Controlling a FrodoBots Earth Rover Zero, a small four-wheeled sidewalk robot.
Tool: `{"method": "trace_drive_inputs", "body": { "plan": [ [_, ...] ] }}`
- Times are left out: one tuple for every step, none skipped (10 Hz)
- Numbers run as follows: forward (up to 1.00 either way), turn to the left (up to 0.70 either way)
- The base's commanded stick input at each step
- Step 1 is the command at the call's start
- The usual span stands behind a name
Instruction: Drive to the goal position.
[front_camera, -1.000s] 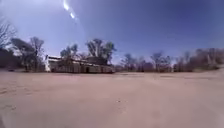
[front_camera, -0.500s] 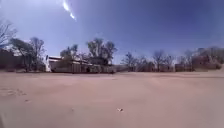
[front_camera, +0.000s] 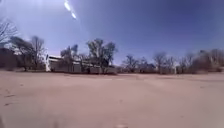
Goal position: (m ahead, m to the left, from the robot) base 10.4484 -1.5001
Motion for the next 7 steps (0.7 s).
{"method": "trace_drive_inputs", "body": {
  "plan": [
    [1.0,0.0],
    [1.0,-0.15],
    [1.0,-0.27],
    [1.0,-0.27],
    [1.0,-0.27],
    [1.0,-0.25],
    [1.0,-0.23]
  ]
}}
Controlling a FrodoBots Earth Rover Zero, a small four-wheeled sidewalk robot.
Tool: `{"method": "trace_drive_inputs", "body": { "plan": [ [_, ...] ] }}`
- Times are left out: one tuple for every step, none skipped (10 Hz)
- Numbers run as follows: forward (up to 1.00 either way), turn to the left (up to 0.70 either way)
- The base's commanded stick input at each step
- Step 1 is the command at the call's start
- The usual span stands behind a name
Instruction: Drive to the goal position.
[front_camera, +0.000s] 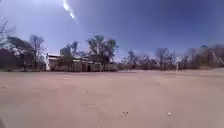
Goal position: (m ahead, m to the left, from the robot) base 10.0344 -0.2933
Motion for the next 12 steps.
{"method": "trace_drive_inputs", "body": {
  "plan": [
    [1.0,-0.2],
    [1.0,-0.18],
    [1.0,-0.15],
    [1.0,-0.13],
    [1.0,-0.1],
    [1.0,-0.08],
    [1.0,-0.05],
    [1.0,-0.03],
    [1.0,0.0],
    [1.0,0.0],
    [1.0,0.0],
    [1.0,0.0]
  ]
}}
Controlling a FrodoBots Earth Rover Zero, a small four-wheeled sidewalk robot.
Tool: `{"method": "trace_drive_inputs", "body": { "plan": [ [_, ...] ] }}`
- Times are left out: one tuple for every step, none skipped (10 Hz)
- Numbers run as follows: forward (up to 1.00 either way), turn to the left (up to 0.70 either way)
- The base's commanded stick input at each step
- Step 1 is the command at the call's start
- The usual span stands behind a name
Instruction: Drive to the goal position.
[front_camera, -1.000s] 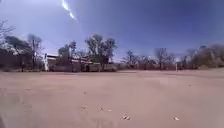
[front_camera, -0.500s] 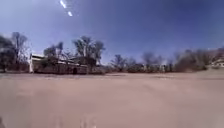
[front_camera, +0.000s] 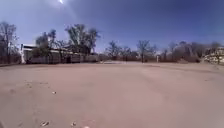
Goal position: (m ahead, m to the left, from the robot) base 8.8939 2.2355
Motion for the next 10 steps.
{"method": "trace_drive_inputs", "body": {
  "plan": [
    [1.0,0.0],
    [1.0,0.0],
    [1.0,0.0],
    [1.0,0.0],
    [1.0,0.0],
    [1.0,0.0],
    [1.0,0.0],
    [1.0,0.0],
    [1.0,0.0],
    [1.0,0.0]
  ]
}}
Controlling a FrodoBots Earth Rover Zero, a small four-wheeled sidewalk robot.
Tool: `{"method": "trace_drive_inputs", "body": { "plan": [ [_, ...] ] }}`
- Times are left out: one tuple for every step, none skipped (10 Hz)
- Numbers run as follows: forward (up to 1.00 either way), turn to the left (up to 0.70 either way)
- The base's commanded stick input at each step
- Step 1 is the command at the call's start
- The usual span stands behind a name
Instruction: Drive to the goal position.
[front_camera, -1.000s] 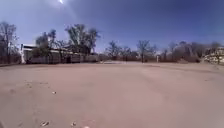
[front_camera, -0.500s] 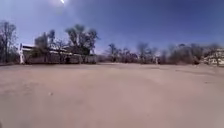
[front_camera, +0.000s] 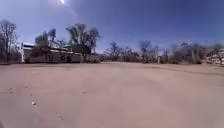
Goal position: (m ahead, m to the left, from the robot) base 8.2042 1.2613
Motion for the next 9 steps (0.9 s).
{"method": "trace_drive_inputs", "body": {
  "plan": [
    [1.0,0.0],
    [1.0,0.0],
    [1.0,0.0],
    [1.0,0.0],
    [1.0,0.0],
    [1.0,0.0],
    [1.0,0.0],
    [1.0,0.0],
    [1.0,0.0]
  ]
}}
